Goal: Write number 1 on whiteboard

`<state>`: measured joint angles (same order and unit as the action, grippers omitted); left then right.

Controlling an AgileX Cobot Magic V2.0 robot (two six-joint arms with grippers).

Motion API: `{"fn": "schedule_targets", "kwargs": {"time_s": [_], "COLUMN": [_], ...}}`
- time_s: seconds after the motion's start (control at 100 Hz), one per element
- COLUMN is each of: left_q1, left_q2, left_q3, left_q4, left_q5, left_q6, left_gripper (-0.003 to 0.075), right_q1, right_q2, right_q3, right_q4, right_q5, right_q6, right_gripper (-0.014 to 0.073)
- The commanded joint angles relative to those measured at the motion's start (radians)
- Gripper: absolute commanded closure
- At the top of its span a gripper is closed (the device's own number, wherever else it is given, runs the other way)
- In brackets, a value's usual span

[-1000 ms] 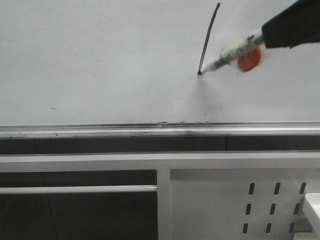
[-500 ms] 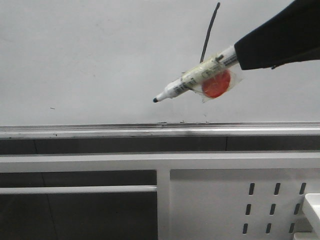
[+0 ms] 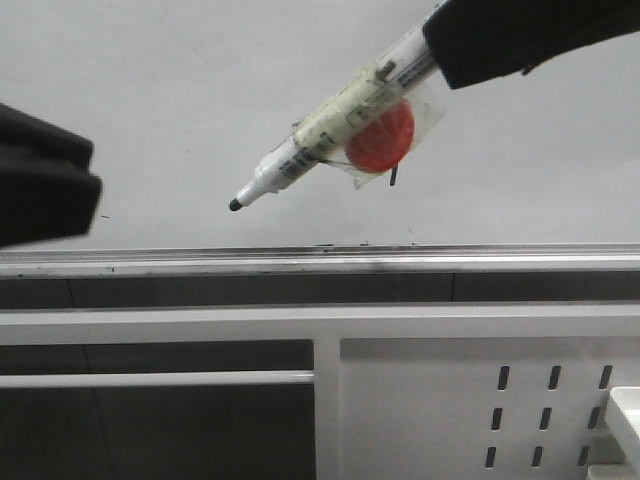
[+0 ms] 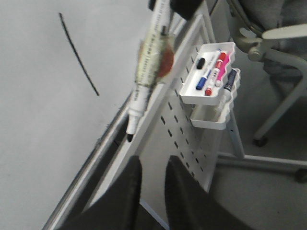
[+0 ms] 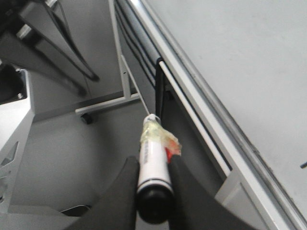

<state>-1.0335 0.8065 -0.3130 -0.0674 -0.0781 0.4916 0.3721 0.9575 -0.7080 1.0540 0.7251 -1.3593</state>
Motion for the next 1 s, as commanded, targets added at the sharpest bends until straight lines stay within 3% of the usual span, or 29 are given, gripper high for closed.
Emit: {"fn": "schedule_targets", "kwargs": {"time_s": [0.0, 0.11, 0.24, 0.7, 0.88, 0.99], "left_q1": [-0.027, -0.027, -0.020, -0.004, -0.004, -0.004], "left_q2": [0.058, 0.137, 0.213, 0.339, 0.356, 0.356], "left_q3": [-0.054, -0.090, -0.126, -0.177, -0.177, -0.177], "left_q4": [0.009, 0.009, 0.002, -0.003, -0.003, -0.003], "left_q5": [-0.074, -0.114, -0.227, -0.293, -0.297, -0.305], "left_q6": [-0.010, -0.008, -0.001, 0.001, 0.001, 0.001], "left_gripper": [0.0454, 0.0365, 0.0365, 0.0369, 0.0437, 0.0561], "right_q1": [-0.003, -0.003, -0.003, -0.003, -0.003, -0.003], "right_q2": [0.009, 0.018, 0.019, 0.024, 0.024, 0.024], "right_q3": [-0.051, -0.066, -0.074, -0.074, -0.074, -0.074], "right_q4": [0.017, 0.014, 0.002, 0.025, 0.030, 0.030], "right_q5": [0.022, 0.040, 0.038, 0.065, 0.067, 0.067], "right_q6": [0.001, 0.001, 0.001, 0.001, 0.001, 0.001], "right_gripper": [0.0643, 0.0643, 0.0643, 0.0643, 0.0643, 0.0643]}}
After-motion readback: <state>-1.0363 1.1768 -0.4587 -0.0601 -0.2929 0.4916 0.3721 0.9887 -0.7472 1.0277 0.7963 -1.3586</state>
